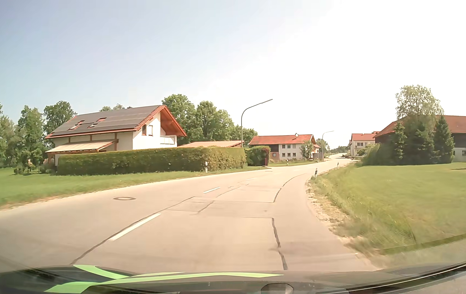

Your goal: Follow the waypoints while adhering to traffic rules and regulations

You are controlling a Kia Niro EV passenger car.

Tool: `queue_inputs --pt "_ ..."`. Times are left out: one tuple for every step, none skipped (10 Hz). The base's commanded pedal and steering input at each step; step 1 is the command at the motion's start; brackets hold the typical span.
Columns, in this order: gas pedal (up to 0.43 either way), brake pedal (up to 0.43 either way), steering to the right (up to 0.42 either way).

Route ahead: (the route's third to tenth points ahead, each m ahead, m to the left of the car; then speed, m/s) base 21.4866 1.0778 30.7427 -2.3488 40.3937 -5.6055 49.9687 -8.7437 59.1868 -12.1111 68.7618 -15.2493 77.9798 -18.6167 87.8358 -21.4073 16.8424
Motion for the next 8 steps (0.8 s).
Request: queue_inputs --pt "0.0 0.0 0.045" --pt "0.0 0.0 0.046" --pt "0.0 0.0 0.047" --pt "0.0 0.0 0.047" --pt "0.0 0.0 0.047" --pt "0.008 0.0 0.047" --pt "0.047 0.0 0.047" --pt "0.047 0.0 0.047"
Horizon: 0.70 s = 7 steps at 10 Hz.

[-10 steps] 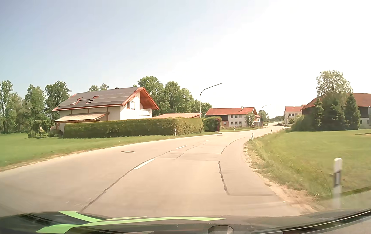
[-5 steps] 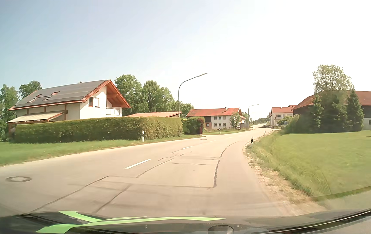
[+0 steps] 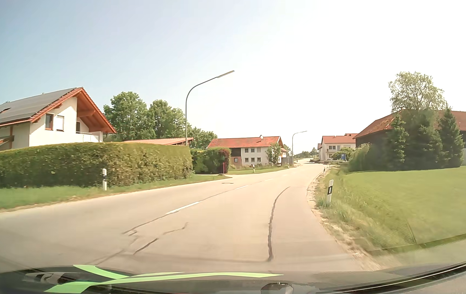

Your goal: Follow the waypoints while adhering to traffic rules and regulations

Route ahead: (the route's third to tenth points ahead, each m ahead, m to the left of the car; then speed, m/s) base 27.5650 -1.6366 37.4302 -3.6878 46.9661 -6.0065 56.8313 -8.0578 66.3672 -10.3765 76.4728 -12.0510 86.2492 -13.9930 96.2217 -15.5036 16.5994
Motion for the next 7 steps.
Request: queue_inputs --pt "0.059 0.0 0.049" --pt "0.059 0.0 0.051" --pt "0.079 0.0 0.051" --pt "0.079 0.0 0.052" --pt "0.098 0.0 0.051" --pt "0.11 0.0 0.052" --pt "0.118 0.0 0.05"
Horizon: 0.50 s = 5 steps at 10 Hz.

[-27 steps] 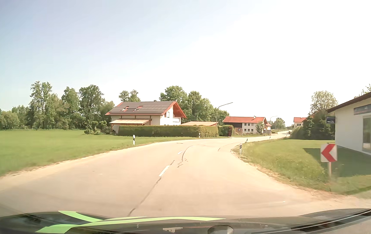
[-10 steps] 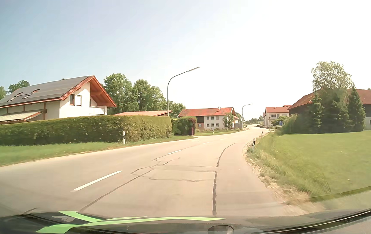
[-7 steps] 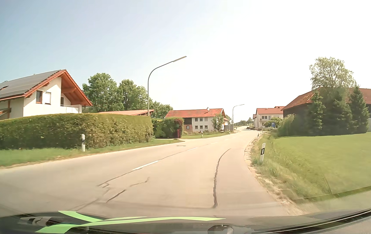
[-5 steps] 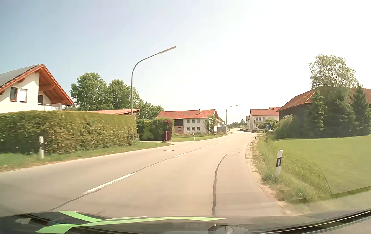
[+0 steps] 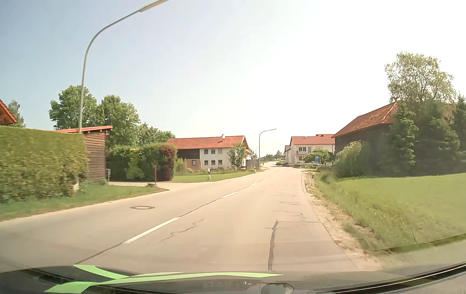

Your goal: Follow the waypoints while adhering to traffic rules and regulations

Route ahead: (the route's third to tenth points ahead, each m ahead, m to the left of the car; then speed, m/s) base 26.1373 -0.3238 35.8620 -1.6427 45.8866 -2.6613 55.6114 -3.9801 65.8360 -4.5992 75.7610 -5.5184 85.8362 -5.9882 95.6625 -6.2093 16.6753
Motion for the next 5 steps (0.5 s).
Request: queue_inputs --pt "0.13 0.0 0.049" --pt "0.13 0.0 0.045" --pt "0.138 0.0 0.041" --pt "0.138 0.0 0.036" --pt "0.138 0.0 0.034"
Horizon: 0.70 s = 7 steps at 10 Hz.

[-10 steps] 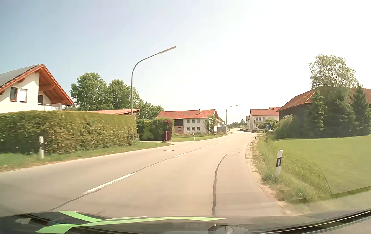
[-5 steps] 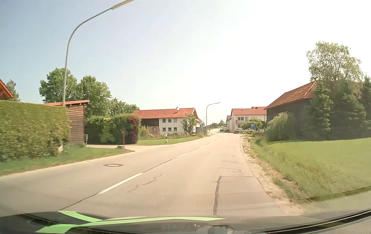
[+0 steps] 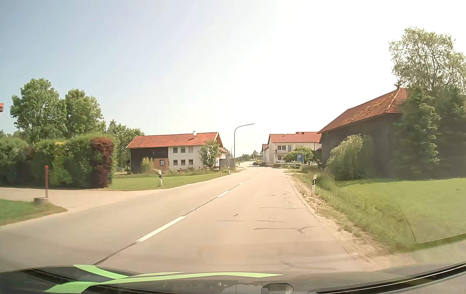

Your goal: Follow the waypoints while adhering to traffic rules and regulations

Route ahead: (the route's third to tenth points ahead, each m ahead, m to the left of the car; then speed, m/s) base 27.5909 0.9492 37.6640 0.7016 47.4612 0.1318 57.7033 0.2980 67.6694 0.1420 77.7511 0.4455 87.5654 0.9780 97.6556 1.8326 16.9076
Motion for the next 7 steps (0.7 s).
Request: queue_inputs --pt "0.15 0.0 0.033" --pt "0.15 0.0 0.033" --pt "0.157 0.0 0.033" --pt "0.157 0.0 0.032" --pt "0.157 0.0 0.03" --pt "0.157 0.0 0.025" --pt "0.157 0.0 0.016"
